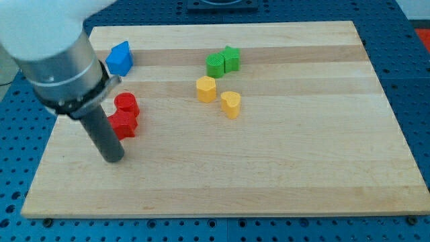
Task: Move the red star closer to the yellow heart
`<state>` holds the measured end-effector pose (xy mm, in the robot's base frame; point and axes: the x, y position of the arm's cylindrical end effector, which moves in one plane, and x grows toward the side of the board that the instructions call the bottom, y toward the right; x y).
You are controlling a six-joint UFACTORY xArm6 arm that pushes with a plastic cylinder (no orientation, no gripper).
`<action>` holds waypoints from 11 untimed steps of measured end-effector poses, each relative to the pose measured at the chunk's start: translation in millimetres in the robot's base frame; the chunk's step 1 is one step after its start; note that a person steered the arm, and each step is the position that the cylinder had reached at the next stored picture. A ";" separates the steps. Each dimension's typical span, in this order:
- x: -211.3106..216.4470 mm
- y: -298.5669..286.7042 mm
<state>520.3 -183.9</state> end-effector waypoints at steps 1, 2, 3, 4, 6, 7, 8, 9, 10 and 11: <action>-23.3 -0.2; -29.3 -2.3; -28.3 -32.7; -54.8 -44.2; -67.0 4.7; -67.0 59.5; -67.0 112.1; -67.0 113.1; -61.7 66.9; -57.5 -2.7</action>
